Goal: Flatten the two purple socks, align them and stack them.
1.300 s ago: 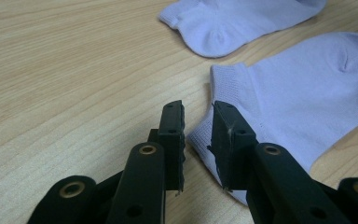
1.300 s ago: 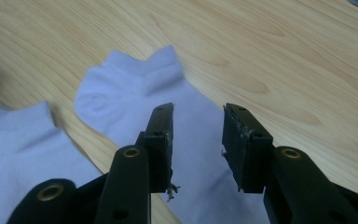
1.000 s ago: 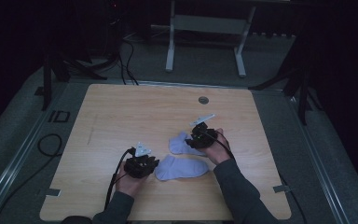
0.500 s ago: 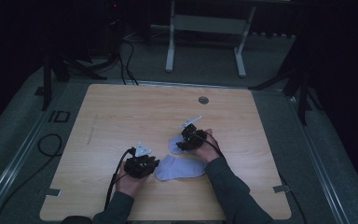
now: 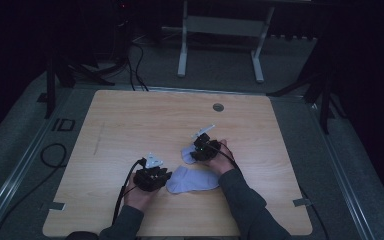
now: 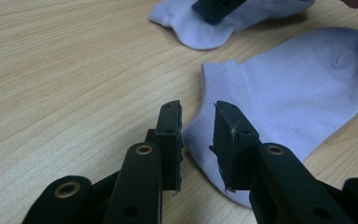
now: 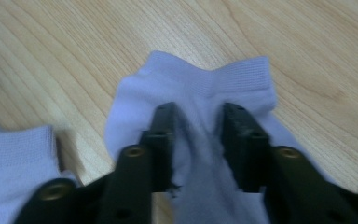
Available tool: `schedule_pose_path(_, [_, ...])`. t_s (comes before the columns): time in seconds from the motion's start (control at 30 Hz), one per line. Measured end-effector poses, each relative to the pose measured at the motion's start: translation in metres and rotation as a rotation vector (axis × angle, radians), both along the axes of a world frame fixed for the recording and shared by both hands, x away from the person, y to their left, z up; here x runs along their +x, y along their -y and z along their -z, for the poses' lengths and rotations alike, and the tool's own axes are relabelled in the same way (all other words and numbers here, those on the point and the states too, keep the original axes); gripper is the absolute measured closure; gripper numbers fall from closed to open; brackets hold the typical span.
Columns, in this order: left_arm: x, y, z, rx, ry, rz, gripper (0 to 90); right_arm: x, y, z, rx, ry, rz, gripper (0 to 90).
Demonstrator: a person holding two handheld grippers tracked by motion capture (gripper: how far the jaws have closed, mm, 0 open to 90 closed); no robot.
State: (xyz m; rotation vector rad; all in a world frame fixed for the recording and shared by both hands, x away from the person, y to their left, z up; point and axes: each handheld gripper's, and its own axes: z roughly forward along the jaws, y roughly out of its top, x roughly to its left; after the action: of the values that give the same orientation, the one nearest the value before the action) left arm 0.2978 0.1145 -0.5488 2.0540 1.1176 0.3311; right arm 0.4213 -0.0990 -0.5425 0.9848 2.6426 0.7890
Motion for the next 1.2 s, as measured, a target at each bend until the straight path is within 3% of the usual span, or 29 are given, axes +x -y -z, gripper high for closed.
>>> schedule_pose_path(0.2, [0.000,0.000,0.000,0.003,0.002,0.001,71.7,0.003,0.004,0.000,0.005,-0.009,0.026,83.5])
schedule_pose_path(0.57, [0.000,-0.002,-0.001,-0.001,0.006,-0.005,71.7,0.006,0.015,-0.001,0.092,-0.088,0.090,85.8])
schedule_pose_path(0.73, [0.000,-0.002,-0.001,-0.002,0.009,-0.006,71.8,0.000,0.021,-0.007,0.126,-0.071,0.084,85.8])
schedule_pose_path(0.97, [0.000,-0.002,-0.001,-0.002,0.012,-0.008,71.4,-0.016,0.043,-0.037,0.231,-0.016,0.068,85.8])
schedule_pose_path(1.2, [0.001,-0.005,-0.002,-0.004,0.014,-0.015,71.2,-0.032,0.059,-0.052,0.268,0.023,0.050,85.7])
